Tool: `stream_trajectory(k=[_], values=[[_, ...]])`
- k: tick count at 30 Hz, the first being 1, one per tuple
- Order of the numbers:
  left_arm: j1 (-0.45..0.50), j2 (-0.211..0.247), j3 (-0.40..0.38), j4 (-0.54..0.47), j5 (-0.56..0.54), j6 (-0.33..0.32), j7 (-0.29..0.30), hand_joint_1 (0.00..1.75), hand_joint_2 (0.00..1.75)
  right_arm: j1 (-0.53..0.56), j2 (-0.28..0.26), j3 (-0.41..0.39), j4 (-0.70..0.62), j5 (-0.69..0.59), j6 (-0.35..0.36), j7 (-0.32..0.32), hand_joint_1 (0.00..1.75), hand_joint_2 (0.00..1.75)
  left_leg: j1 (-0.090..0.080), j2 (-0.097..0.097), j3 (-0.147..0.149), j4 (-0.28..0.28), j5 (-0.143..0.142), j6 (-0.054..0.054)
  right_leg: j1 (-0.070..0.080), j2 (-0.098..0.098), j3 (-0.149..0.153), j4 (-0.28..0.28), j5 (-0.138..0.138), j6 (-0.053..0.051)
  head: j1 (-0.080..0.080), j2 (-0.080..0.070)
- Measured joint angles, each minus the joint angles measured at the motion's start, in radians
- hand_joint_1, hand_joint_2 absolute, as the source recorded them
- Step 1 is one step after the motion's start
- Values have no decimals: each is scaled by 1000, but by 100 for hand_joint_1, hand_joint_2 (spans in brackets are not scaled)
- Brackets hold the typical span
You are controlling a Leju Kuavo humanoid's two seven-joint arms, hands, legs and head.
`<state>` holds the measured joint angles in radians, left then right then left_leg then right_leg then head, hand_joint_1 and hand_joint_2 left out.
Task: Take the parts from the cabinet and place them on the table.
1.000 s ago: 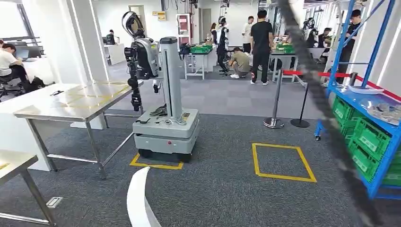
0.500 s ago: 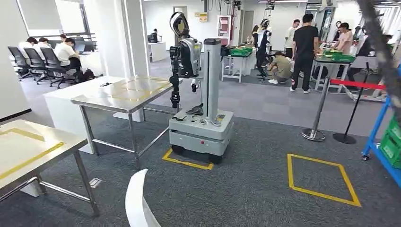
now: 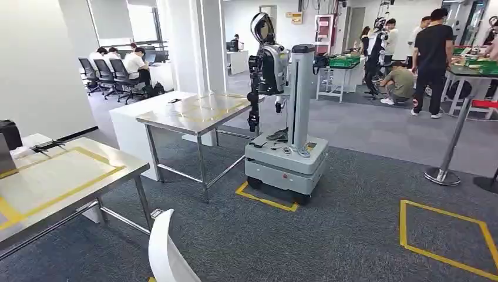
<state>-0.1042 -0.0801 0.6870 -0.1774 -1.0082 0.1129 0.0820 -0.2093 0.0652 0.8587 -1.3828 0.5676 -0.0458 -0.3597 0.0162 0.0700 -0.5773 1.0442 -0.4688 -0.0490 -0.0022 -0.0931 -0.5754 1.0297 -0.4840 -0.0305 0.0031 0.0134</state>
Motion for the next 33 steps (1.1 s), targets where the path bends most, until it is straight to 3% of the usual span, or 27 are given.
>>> stream_trajectory(k=[1,2,4,5,6,7,8,10,11,12,14,15,16,18,20,21,22,23,25,26,27,28,30,31,32,33], values=[[-6,0,0,0,0,0,1,0,175,-5,0,0,-4,1,0,0,175,175,-13,17,6,-19,-12,8,9,-10,-2,8,-6,8,0,0],[-7,0,0,0,0,1,2,0,175,-10,0,-2,-4,1,0,1,175,175,-10,-2,3,-16,-7,20,9,-18,-1,6,-4,13,2,0],[-3,0,0,0,5,1,-2,0,175,-16,1,-2,-5,8,0,10,175,175,-11,-23,-8,-15,-6,28,9,-39,4,2,-3,20,1,0],[-2,0,0,0,3,1,-5,0,175,-19,2,-3,-7,10,-2,15,175,175,-8,-35,2,-21,-2,37,7,-45,8,3,-9,29,1,0],[-1,-2,0,0,-2,2,-6,0,175,-22,2,-6,-11,11,-2,15,175,175,-3,-45,2,-25,2,43,0,4,7,19,-20,40,2,0],[-4,-3,0,0,-8,2,-6,0,175,-25,3,-6,-16,14,-3,14,175,175,-1,-55,0,-25,6,50,-1,56,-12,58,-50,44,1,0],[-8,-2,0,-1,-11,3,-8,0,175,-26,1,-9,-17,16,-5,15,175,175,0,-66,-3,-25,8,53,-3,81,-47,133,-92,47,2,0],[-12,-3,0,-1,-12,3,-7,0,175,-25,-2,-13,-17,17,-5,15,175,175,-1,-95,-10,-22,10,55,-3,88,-124,289,-154,49,2,0],[-10,-3,0,-1,-11,2,-5,0,175,-25,-3,-13,-17,19,-6,16,175,175,-1,-110,-12,-20,11,55,-3,89,-141,317,-152,48,2,0],[-9,-3,0,-1,-10,-1,-3,0,175,-25,-3,-14,-17,19,-8,18,175,175,-1,-123,-13,-18,11,55,-3,90,-132,296,-127,46,2,0],[-10,-3,1,-1,-8,-9,-3,0,175,-28,-3,-18,-18,19,-12,21,175,175,-1,-153,-13,-15,12,52,-4,103,-58,144,-38,37,2,0],[-11,-3,1,-1,-9,-10,-6,0,175,-32,-3,-19,-18,20,-14,21,175,175,0,-166,-13,-14,13,50,-4,134,-12,49,2,31,2,0],[-13,-5,1,-1,-15,-10,-5,0,175,-36,-3,-20,-18,21,-14,21,175,175,-1,-174,-19,-12,14,42,-8,191,1,14,-12,26,0,0],[-16,-2,1,-1,-18,-16,-1,0,175,-40,-3,-23,-18,22,-16,21,175,175,3,-197,-30,-15,21,25,0,166,-4,8,-5,28,2,0],[-11,-1,1,-1,-18,-17,-5,0,175,-49,0,-23,-18,23,-14,20,175,175,5,-218,-39,-26,28,9,-3,146,-2,0,1,14,3,0],[-8,3,1,-1,-18,-13,-8,0,175,-55,2,-23,-18,22,-14,19,175,175,6,-192,-39,-19,25,8,-8,129,3,-10,8,7,2,0],[-9,1,1,0,-23,-12,-9,0,175,-58,3,-23,-18,22,-15,17,175,175,-1,-128,-51,9,1,4,-7,119,6,-14,8,0,0,0],[-11,0,1,0,-23,-12,-12,0,175,-59,3,-23,-18,20,-17,14,175,175,0,-94,-82,73,-41,-1,-5,103,7,-14,7,-4,0,0],[-14,1,1,0,-23,-12,-19,0,175,-52,0,-31,-12,17,-23,10,175,175,2,-78,-152,226,-112,-8,-2,72,7,-14,4,-8,0,0],[-14,1,1,0,-23,-12,-19,0,175,-51,0,-33,-9,16,-25,10,175,175,2,-77,-170,269,-123,-10,-2,61,6,-14,4,-8,0,0],[-12,2,1,0,-23,-12,-22,0,175,-50,-1,-35,-5,13,-32,6,175,175,3,-76,-166,265,-109,-12,-2,55,6,-13,3,-7,0,0],[-10,3,1,-2,-29,-11,-23,0,175,-51,-1,-39,-2,1,-38,-3,175,175,3,-74,-136,215,-77,-12,-2,47,6,-12,2,-6,0,0],[-10,5,1,-2,-32,-7,-23,0,175,-51,-1,-44,-1,-16,-47,-17,175,175,3,-64,-35,39,0,-9,-4,37,7,-7,-2,0,0,0],[-10,5,1,-1,-31,-6,-23,0,175,-52,-1,-47,-1,-24,-53,-26,175,175,2,-52,-9,-20,-6,-2,-1,33,5,-2,-5,5,0,0],[-10,5,1,-2,-29,-3,-27,0,175,-52,-1,-50,-1,-30,-56,-29,175,175,-5,-56,-1,-21,0,11,4,33,3,3,-7,12,0,0],[-8,5,1,-1,-29,1,-29,0,175,-52,-1,-53,-1,-36,-60,-32,175,175,-5,-58,-3,-19,0,16,4,33,4,-1,-4,16,1,0]])
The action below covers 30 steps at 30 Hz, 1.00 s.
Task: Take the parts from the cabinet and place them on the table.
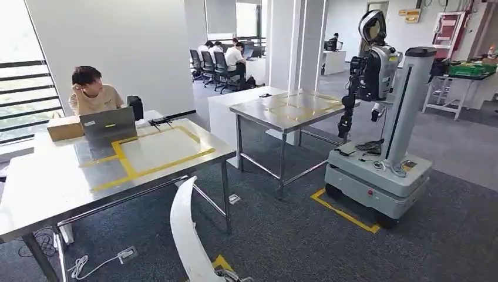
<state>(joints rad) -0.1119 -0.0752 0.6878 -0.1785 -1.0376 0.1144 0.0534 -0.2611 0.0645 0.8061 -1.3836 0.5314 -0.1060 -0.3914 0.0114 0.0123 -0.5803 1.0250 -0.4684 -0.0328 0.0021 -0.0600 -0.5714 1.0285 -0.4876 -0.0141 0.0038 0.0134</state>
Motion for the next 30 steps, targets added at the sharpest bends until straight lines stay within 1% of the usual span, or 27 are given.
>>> stream_trajectory(k=[1,2,3,4,7,8,10,11,12,14,15,16,17,18,19,20,21,22,23,24,25,26,27,28,29,30], values=[[2,-1,0,0,1,2,0,0,175,0,0,-5,0,-2,-3,-3,175,175,4,0,1,-3,6,-2,5,2,-2,4,1,-14,0,0],[3,-1,0,0,3,5,0,0,175,-1,-1,-13,0,-7,-7,-4,175,175,3,0,0,-3,6,-2,4,5,-2,2,3,-22,0,0],[4,-1,0,0,11,8,-2,0,175,-2,-1,-18,0,-11,-9,-4,175,175,1,0,0,-3,5,1,3,5,0,-1,6,-18,0,0],[6,-1,1,0,16,10,-4,0,175,-2,-1,-21,0,-12,-10,-4,175,175,1,0,0,-2,5,2,3,5,1,-4,6,-17,0,0],[6,-1,8,0,22,13,-11,0,175,-3,-2,-34,0,-17,-10,-4,175,175,-1,0,0,-1,3,11,2,5,4,-10,10,-10,0,0],[7,-1,8,0,22,13,-11,0,175,-4,-3,-37,0,-17,-10,-4,175,175,-1,0,-1,-1,4,12,2,5,4,-10,11,-9,0,0],[8,-2,8,0,21,13,-11,0,175,-5,-3,-38,0,-18,-10,-4,175,175,-2,1,-1,0,4,14,1,5,4,-12,13,-4,0,0],[8,-1,8,0,19,13,-11,0,175,-4,-3,-38,0,-18,-10,-4,175,175,-9,2,-4,5,1,20,-4,4,4,-16,16,9,0,0],[8,0,8,0,20,13,-12,0,175,-4,-3,-38,0,-18,-10,-4,175,175,-9,2,-5,6,1,24,-6,4,4,-16,15,19,0,0],[9,1,9,0,21,11,-14,0,175,-4,-4,-39,0,-18,-10,-3,175,175,-10,2,-6,6,1,27,-7,4,4,-16,16,25,0,0],[10,1,9,0,18,11,-20,0,175,-4,-3,-38,0,-18,-10,-2,175,175,-11,1,-7,6,2,30,-8,2,4,-16,17,27,0,0],[10,1,9,0,16,11,-21,0,175,-4,-3,-39,0,-17,-10,1,175,175,-12,-1,-14,3,1,34,-9,-2,5,-19,16,30,0,0],[10,1,9,0,16,11,-21,0,175,-3,-3,-39,-3,-15,-13,8,175,175,-2,-4,3,-12,8,43,-4,-3,8,-18,10,38,0,0],[10,0,9,0,17,10,-21,0,175,0,-4,-42,-3,-10,-16,12,175,175,1,-5,8,-21,13,46,-10,21,5,-1,1,41,0,0],[7,0,9,0,18,8,-21,0,175,-1,-5,-44,-4,-8,-22,13,175,175,4,-5,8,-22,16,52,-10,44,-22,54,-37,40,0,0],[6,0,9,0,18,8,-21,0,175,1,-8,-47,-4,-7,-25,15,175,175,4,-7,7,-22,16,51,-12,52,-57,126,-74,41,2,0],[6,0,10,0,18,8,-22,0,175,7,-13,-51,-3,-7,-25,17,175,175,4,-11,6,-22,16,51,-14,55,-105,219,-114,43,0,0],[6,0,10,0,18,8,-22,0,175,13,-16,-54,-3,-7,-25,18,175,175,4,-14,5,-21,16,51,-15,55,-139,284,-132,44,2,0],[7,0,10,0,18,7,-22,0,175,17,-18,-57,-3,-7,-26,19,175,175,5,-18,4,-19,14,49,-17,55,-153,303,-125,45,1,0],[7,0,10,0,18,7,-22,0,175,19,-19,-59,-3,-6,-26,21,175,175,7,-21,5,-17,13,45,-20,55,-142,271,-96,45,1,0],[7,-2,10,0,18,5,-22,0,175,19,-20,-60,-3,-6,-26,22,175,175,11,-26,5,-12,10,39,-23,55,-109,202,-52,46,1,0],[6,-3,10,0,18,3,-22,0,175,19,-21,-61,-4,-6,-26,23,175,175,16,-31,5,-5,5,31,-26,55,-57,96,-1,47,1,0],[6,-3,10,0,18,3,-22,0,175,18,-21,-62,-4,-5,-26,23,175,175,19,-33,5,3,-1,21,-31,58,-18,12,19,51,1,0],[6,-1,10,0,18,3,-22,0,175,20,-21,-62,-4,-5,-26,23,175,175,12,-36,1,7,-6,10,-19,66,-17,13,5,49,1,0],[6,0,10,-1,18,3,-22,0,175,20,-22,-63,-4,-4,-27,23,175,175,12,-38,1,7,-6,2,-21,65,-19,14,8,35,0,0],[6,0,10,0,18,3,-22,0,175,21,-22,-63,-4,-5,-27,23,175,175,15,-38,2,3,-4,-3,-18,65,-21,14,6,28,-1,0]])
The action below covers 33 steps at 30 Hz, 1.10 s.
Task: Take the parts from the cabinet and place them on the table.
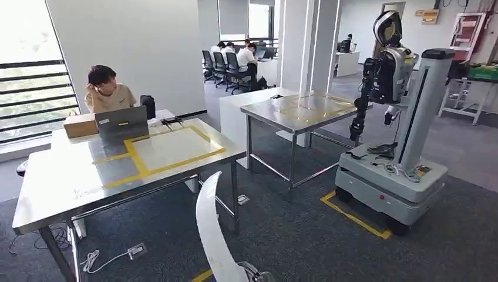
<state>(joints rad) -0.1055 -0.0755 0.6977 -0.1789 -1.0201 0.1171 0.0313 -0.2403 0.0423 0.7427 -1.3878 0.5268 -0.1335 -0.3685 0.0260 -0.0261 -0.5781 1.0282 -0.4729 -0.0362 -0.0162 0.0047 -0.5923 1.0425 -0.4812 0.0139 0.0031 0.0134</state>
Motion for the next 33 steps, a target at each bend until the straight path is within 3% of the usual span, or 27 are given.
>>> stream_trajectory(k=[2,4,7,8,9,10,12,14,16,17,19,20,22,23,24,25,27,28,29,30,31,33], values=[[0,0,0,0,0,0,0,0,175,0,0,-1,0,0,0,0,175,175,2,0,6,-10,1,-15,0,0,1,-3,2,-17,0,0],[-1,-2,0,0,0,0,0,0,175,-1,0,-1,0,0,0,-1,175,175,3,16,-16,40,-31,-19,-4,-4,11,-10,2,-33,-4,0],[0,-1,0,0,-4,0,2,0,175,1,0,-1,0,4,0,1,175,175,0,19,-134,266,-123,-20,3,-7,13,-9,-4,-44,-3,0],[2,-1,0,0,-6,0,4,0,175,3,0,-2,0,6,0,2,175,175,-1,19,-158,303,-123,-19,6,-7,14,-9,-6,-46,-4,0],[2,-1,0,0,-6,-2,4,0,175,5,0,-4,0,7,0,3,175,175,-2,19,-156,288,-97,-15,8,-7,18,-9,-10,-47,-3,0],[2,-1,0,0,-6,-2,4,0,175,7,0,-6,0,9,-1,5,175,175,-3,19,-132,230,-52,-9,9,-7,23,-9,-13,-47,-4,0],[1,-1,0,0,-13,-2,4,0,175,7,0,-10,0,13,-1,5,175,175,-10,22,-56,64,38,5,11,-7,37,-9,-22,-44,-4,0],[-2,1,0,0,-18,-2,4,0,175,7,0,-16,0,15,-2,5,175,175,-21,28,-22,0,18,18,16,-7,35,-6,-31,-32,-4,0],[-2,2,0,0,-17,-3,4,0,175,12,0,-22,-1,19,-3,6,175,175,-21,25,-26,-8,17,26,15,-11,38,-1,-16,-17,-3,0],[0,2,0,0,-16,-4,4,0,175,13,0,-23,-1,19,-3,6,175,175,-20,22,-15,-10,16,31,15,-11,42,-1,-13,-13,-2,0],[0,0,0,0,-17,-5,5,0,175,12,0,-25,-3,22,-3,5,175,175,-14,19,4,-16,11,41,12,-8,24,42,-31,-3,-2,0],[-3,0,0,0,-18,-4,5,0,175,9,0,-26,-5,25,-3,5,175,175,-14,19,6,-15,9,45,12,-7,-10,96,-57,2,-2,0],[-4,0,0,0,-18,-5,7,0,175,12,0,-30,-6,26,-3,6,175,175,-15,18,9,-14,3,51,9,-6,-104,239,-114,9,-2,0],[-4,0,0,0,-18,-5,8,0,175,16,0,-31,-6,27,-3,6,175,175,-15,17,10,-13,0,50,9,-6,-142,287,-127,10,-2,0],[-2,0,0,0,-18,-5,10,0,175,18,-2,-32,-6,27,-3,6,175,175,-15,16,15,-11,-6,48,9,-6,-160,291,-112,11,-2,0],[-1,0,0,0,-18,-5,11,0,175,19,-2,-32,-6,28,-3,6,175,175,-15,14,22,-10,-12,46,8,-6,-151,248,-72,12,-2,0],[-1,-2,0,0,-18,-5,10,0,175,19,-2,-34,-6,29,-3,6,175,175,-15,11,43,-10,-26,41,8,-6,-75,71,41,3,-2,0],[-2,-3,0,0,-18,-5,10,0,175,19,-2,-35,-6,29,-3,6,175,175,-14,12,52,-10,-33,37,9,-5,-45,-1,63,-5,-2,0],[-4,-2,0,0,-18,-5,10,0,175,19,-2,-37,-6,29,-3,6,175,175,-18,9,53,-10,-36,31,18,-5,-43,-8,14,-10,-3,0],[-5,-2,0,0,-18,-5,10,0,175,19,-2,-39,-6,29,-3,6,175,175,-17,10,50,-15,-41,23,18,-5,-41,-4,6,-15,-3,0],[-4,-2,0,0,-18,-6,10,0,175,22,-2,-42,-6,29,-3,6,175,175,-17,11,57,-13,-43,15,17,-5,-35,-10,28,-22,0,0],[-3,-2,1,0,-18,-8,10,0,175,23,-2,-45,-6,29,-3,6,175,175,-18,10,62,3,-42,5,10,-4,-14,-14,27,-38,-6,0]])
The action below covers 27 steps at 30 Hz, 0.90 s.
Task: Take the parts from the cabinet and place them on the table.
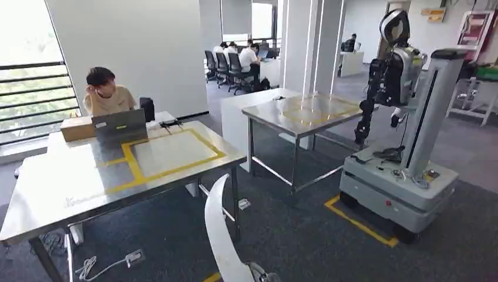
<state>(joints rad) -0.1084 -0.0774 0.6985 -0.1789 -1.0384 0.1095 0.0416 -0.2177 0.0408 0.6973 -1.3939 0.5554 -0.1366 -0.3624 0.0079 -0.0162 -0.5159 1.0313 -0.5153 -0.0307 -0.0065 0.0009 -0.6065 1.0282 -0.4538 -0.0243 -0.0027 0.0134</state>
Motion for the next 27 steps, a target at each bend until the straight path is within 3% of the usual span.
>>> stream_trajectory(k=[1,2,4,5,6,7,8,10,11,12,14,15,17,18,20,21,22,23,24,26,27], values=[[0,0,0,0,0,0,0,0,175,-1,1,0,-1,0,0,0,175,175,2,5,-10,28,-5,-4,0,-1,10,-3,-4,-6,-2,0],[-3,-2,0,1,0,-1,-1,0,175,-3,3,-1,-2,0,0,0,175,175,1,8,-42,86,-18,-9,-1,-2,17,-4,-9,-12,-4,-1],[-3,-3,0,0,-2,-2,-3,0,175,-1,5,-2,-2,0,0,0,175,175,3,10,-142,245,-84,-18,0,-3,28,-3,-23,-15,-5,0],[-1,-3,0,0,-2,-2,-3,0,175,3,5,-2,-2,0,0,0,175,175,3,10,-182,302,-115,-16,0,-3,36,-3,-30,-15,-5,0],[3,-3,0,1,-2,-2,-3,0,175,7,5,-2,-2,0,0,0,175,175,3,10,-207,318,-121,-16,0,-2,46,-3,-38,-15,-5,0],[4,-2,0,0,-2,-2,-3,0,175,8,5,-2,-2,0,0,0,175,175,3,10,-206,288,-99,-12,-1,-1,58,-3,-47,-14,-5,0],[4,-2,0,0,-2,-2,-3,0,175,8,5,-2,-2,0,0,0,175,175,3,11,-190,220,-53,-9,-1,-1,71,-3,-57,-12,-5,0],[5,-1,0,0,-3,-2,-3,0,175,8,8,-2,-2,0,0,0,175,175,3,16,-139,54,70,-5,-1,-2,98,-4,-78,-5,-5,0],[8,-2,0,2,-3,-2,-3,0,175,7,8,-2,-2,0,0,0,175,175,1,24,-142,4,111,1,4,-3,101,4,-89,1,-6,-1],[5,-2,0,2,-3,-3,-3,0,175,9,8,-2,-2,0,1,0,175,175,-4,26,-137,7,84,9,6,0,102,-1,-95,8,-7,-2],[7,-2,0,2,-3,-3,-3,0,175,9,8,-2,-2,0,1,1,175,175,-3,21,-128,4,90,24,6,-1,109,5,-94,22,-7,-2],[5,-2,0,2,-3,-3,-3,0,175,7,8,-2,-2,0,1,0,175,175,-2,17,-116,4,86,32,6,-1,112,12,-92,24,-6,-1],[4,-2,0,1,-3,-3,-5,0,175,6,8,-2,-3,0,1,-1,175,175,1,15,-99,0,75,47,3,0,55,111,-78,32,-5,-2],[3,-1,0,1,-3,-3,-6,0,175,5,8,-2,-3,0,1,-1,175,175,1,14,-93,0,68,52,2,0,8,180,-90,37,-5,-2],[3,0,0,0,-3,-3,-6,0,175,9,8,-3,-3,0,1,0,175,175,-1,11,-76,0,50,55,2,0,-91,298,-168,43,-5,-2],[4,0,0,0,-3,-3,-6,0,175,10,8,-3,-3,0,1,0,175,175,-2,9,-65,0,40,55,2,0,-122,316,-196,43,-5,-2],[4,0,0,0,-3,-3,-6,0,175,10,8,-3,-3,0,1,0,175,175,-3,6,-51,0,29,54,2,0,-133,297,-195,41,-5,-2],[4,-1,0,0,-3,-3,-6,0,175,9,8,-3,-3,0,1,0,175,175,-4,4,-37,0,19,53,4,0,-126,248,-169,37,-5,-2],[4,-1,0,0,-3,-3,-6,0,175,9,8,-3,-3,0,1,0,175,175,-6,2,-21,0,8,52,8,1,-108,174,-118,29,-5,-2],[5,-8,0,3,-3,-3,-6,0,175,10,8,-3,-3,0,1,0,175,175,-6,1,-8,-2,-15,50,22,1,-68,15,45,-1,-6,-2],[2,-6,0,2,-3,-3,-5,0,175,9,7,-3,-2,0,0,0,175,175,-10,-6,5,-1,-24,41,25,9,-66,12,29,-2,-8,-2]])
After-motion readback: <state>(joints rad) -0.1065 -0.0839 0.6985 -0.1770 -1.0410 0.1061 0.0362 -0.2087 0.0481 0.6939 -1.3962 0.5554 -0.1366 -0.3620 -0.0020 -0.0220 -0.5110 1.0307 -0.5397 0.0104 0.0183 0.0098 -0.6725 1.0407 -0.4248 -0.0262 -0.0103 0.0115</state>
